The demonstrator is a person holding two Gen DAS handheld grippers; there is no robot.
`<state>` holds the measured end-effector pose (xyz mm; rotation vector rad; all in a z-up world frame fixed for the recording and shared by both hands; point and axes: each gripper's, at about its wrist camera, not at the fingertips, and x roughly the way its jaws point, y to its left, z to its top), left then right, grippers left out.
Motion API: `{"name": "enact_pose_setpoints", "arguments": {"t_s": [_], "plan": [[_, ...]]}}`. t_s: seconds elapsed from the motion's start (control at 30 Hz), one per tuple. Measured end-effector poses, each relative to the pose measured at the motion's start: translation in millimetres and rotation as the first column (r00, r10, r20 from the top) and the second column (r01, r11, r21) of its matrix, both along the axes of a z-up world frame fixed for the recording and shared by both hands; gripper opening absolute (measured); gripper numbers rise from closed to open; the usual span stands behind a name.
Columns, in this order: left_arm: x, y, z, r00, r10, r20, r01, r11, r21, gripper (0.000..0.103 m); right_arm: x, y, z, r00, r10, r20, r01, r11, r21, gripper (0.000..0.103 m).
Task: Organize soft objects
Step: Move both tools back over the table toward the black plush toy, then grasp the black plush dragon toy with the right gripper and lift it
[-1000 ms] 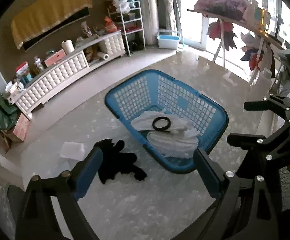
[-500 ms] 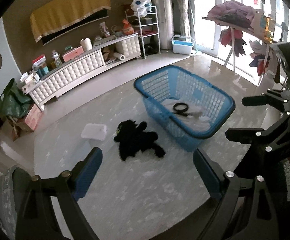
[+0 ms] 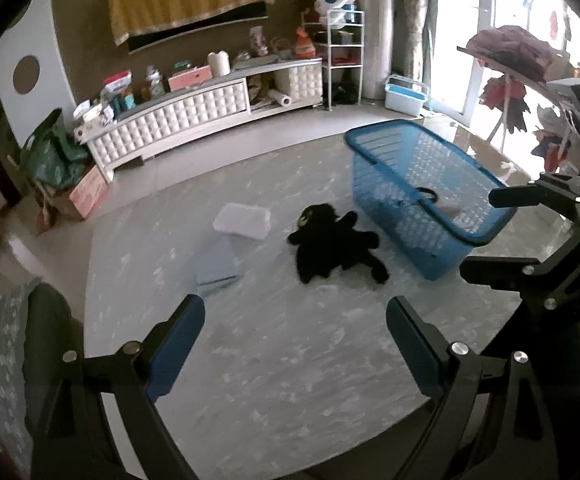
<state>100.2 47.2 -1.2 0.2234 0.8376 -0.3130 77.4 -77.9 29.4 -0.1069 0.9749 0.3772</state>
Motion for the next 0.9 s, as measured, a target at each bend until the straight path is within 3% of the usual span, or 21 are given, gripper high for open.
{"name": "enact_pose_setpoints", "arguments": {"t_s": [0.33, 0.9], "plan": [[16.5, 42.8, -22.1, 0.997, 0.048, -0.057, -0.051, 0.997, -0.058, 0.091, 26.5, 43.5, -22.6, 0.997, 0.065, -0.050, -0.068, 0.996, -0.054, 0.101], [70.8, 80.4, -65.1, 0.982, 0.116, -0.146, -0.127, 0.990, -0.067, 0.091, 74.6, 87.7, -60.8, 0.991, 0.058, -0.118, -0.072, 0.991, -0.117, 0.101]]}}
